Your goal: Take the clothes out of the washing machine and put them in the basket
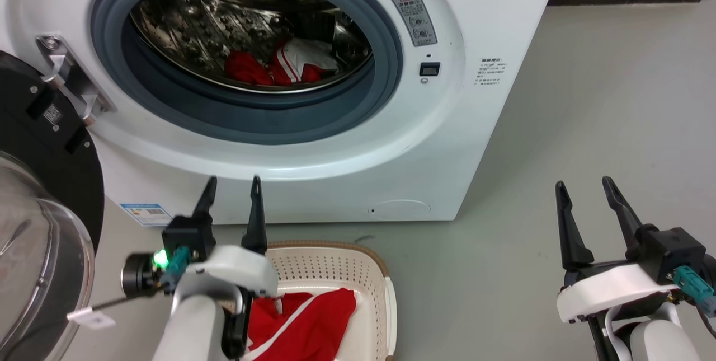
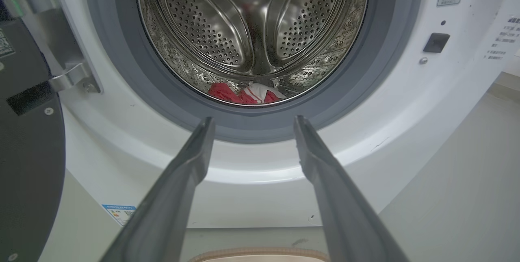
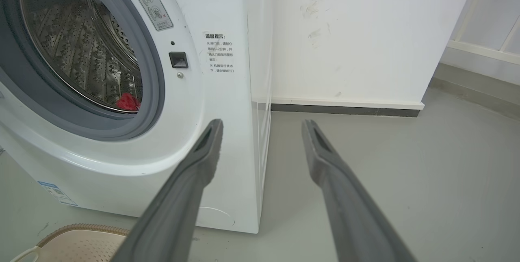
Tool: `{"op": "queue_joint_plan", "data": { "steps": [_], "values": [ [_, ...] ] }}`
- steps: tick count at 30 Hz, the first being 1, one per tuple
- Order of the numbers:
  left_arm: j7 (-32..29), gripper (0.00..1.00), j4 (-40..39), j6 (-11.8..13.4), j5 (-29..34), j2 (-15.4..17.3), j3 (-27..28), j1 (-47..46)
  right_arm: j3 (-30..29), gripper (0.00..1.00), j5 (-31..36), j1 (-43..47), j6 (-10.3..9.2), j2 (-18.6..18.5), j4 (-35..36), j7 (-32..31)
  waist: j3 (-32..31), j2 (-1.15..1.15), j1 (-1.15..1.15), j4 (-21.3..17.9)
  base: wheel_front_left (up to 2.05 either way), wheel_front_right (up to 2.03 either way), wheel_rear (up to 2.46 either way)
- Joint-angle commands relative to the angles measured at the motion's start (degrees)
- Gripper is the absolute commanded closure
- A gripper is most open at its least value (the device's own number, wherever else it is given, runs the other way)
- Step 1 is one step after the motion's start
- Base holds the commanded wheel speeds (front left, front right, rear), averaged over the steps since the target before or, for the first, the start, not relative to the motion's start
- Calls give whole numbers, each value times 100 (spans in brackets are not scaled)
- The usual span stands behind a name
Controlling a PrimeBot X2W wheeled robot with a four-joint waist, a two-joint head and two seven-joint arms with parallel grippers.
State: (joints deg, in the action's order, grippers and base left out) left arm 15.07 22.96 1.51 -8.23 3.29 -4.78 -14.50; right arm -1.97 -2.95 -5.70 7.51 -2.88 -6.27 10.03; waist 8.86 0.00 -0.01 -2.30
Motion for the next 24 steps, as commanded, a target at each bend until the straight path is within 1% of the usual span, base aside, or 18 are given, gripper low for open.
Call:
{"op": "queue_joint_plan", "data": {
  "steps": [1,3,5,7,15,16,21,24],
  "values": [
    [14,0,-44,-39,62,43,39,-249,18,0,-8,-81,-4,2,51,0,130,0,1,-16,0,0,0],
    [14,0,-36,-37,94,52,54,-477,39,0,-26,-150,-4,1,75,17,246,0,1,-38,0,0,0],
    [14,0,26,-87,111,104,98,-759,68,0,-43,-215,-4,2,108,34,388,0,1,-73,0,0,0],
    [13,0,203,-134,145,164,141,-1193,124,0,-60,-314,-4,2,166,61,632,0,1,-153,0,0,0],
    [13,0,607,-237,189,386,255,-2409,247,0,-178,-607,-4,2,249,144,1319,0,1,-390,0,0,0],
    [13,0,607,-237,189,386,255,-2409,247,0,-178,-607,-4,2,249,144,1319,0,1,-390,0,0,0],
    [-5,0,1055,-236,252,581,263,-3123,370,0,-271,-784,-3,2,237,218,1696,0,1,-573,0,0,0],
    [-114,0,1417,-267,286,774,274,-3630,467,0,-325,-894,-4,2,208,279,1905,0,1,-717,0,0,0]
  ]
}}
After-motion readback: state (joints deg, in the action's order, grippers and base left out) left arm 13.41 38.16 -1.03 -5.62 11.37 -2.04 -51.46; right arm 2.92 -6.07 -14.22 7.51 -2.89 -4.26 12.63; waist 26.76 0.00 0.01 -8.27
